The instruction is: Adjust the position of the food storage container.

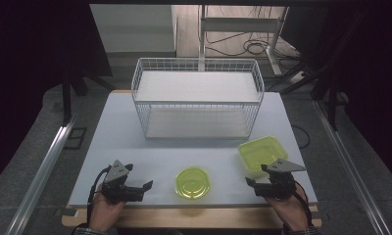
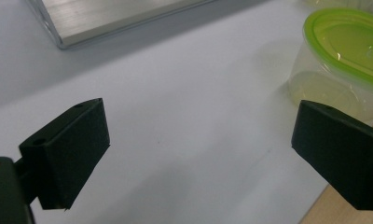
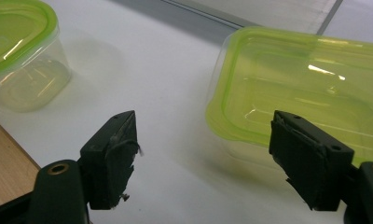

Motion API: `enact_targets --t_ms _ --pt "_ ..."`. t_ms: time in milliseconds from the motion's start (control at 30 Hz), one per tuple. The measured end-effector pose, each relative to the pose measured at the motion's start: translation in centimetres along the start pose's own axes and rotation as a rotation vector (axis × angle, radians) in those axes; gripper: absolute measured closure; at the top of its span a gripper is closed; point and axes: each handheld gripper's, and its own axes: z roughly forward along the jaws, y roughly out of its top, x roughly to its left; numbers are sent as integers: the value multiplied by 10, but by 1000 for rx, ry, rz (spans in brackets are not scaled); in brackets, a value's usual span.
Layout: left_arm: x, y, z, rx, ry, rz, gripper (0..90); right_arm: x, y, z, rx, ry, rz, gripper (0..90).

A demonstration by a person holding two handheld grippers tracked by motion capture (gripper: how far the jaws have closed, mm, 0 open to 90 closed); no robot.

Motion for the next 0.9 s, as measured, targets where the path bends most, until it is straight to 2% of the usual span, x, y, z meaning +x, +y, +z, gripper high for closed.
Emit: enact_targets --t_ms 167,333,433,567,700,900 --pt "1 1 0 37 -3 -27 46 1 -1 2 16 19 7 267" --pt "-1 2 1 67 29 -35 31 4 -1 5 31 32 9 295" --pt "0 3 0 70 16 -54 28 4 -1 5 36 37 14 309" --pt "-1 5 -3 58 -7 -60 35 2 -1 6 36 40 18 314" --pt "-7 8 -5 53 -33 -40 105 2 -1 6 36 39 13 313" --pt "-26 17 -9 33 -93 35 313 2 0 6 22 41 8 302"
